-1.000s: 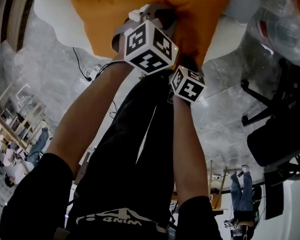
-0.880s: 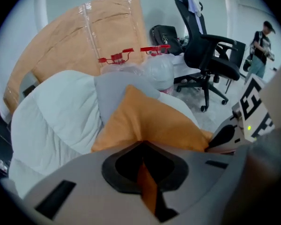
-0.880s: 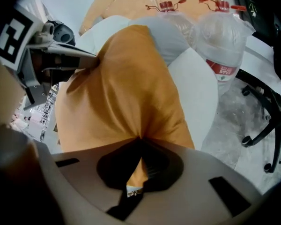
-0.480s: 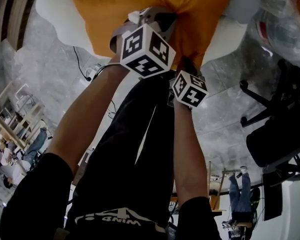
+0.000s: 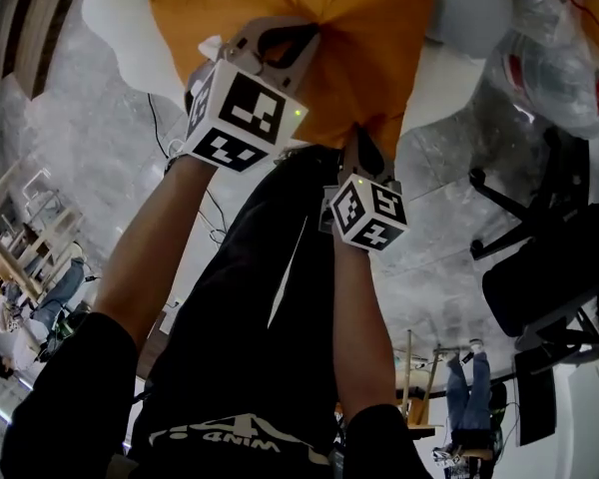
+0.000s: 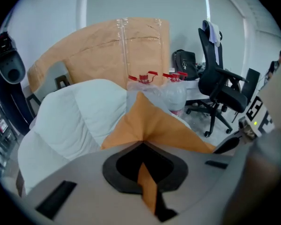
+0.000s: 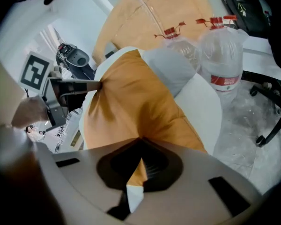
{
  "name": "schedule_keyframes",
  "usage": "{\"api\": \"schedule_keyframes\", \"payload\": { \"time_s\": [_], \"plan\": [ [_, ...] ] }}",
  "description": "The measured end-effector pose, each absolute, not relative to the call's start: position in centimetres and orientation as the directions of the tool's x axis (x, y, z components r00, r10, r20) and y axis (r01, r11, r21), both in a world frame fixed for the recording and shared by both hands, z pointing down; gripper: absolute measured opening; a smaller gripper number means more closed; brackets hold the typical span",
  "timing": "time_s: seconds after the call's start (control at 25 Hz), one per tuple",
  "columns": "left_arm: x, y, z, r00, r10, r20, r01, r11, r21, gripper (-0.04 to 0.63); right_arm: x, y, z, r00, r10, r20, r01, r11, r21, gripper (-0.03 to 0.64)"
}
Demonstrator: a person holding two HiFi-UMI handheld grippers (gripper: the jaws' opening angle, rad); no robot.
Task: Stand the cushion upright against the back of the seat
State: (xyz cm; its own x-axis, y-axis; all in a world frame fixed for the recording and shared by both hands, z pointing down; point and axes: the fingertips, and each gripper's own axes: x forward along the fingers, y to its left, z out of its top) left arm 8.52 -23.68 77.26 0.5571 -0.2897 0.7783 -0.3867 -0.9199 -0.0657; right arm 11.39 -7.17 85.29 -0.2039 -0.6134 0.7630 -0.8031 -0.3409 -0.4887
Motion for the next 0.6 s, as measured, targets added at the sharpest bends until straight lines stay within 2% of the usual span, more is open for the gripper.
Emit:
{"api": "schedule_keyframes", "payload": {
  "time_s": [0.2, 0.6],
  "plan": [
    [5.7, -26.1, 73.2, 0.571, -0.381, 0.728, -0.503, -0.862, -0.057, 0.009, 10.9, -9.5, 80.5, -0.215, -0.663, 0.717, -0.813, -0.285, -0.507, 0.025],
    [2.3, -27.3, 66.1, 0.592, -0.473, 0.653, -0.616, -0.787, -0.012, 0.009, 11.6, -12.1, 71.9, -0.201, -0.722, 0.662, -0.867, -0.183, -0.463, 0.025]
  ]
}}
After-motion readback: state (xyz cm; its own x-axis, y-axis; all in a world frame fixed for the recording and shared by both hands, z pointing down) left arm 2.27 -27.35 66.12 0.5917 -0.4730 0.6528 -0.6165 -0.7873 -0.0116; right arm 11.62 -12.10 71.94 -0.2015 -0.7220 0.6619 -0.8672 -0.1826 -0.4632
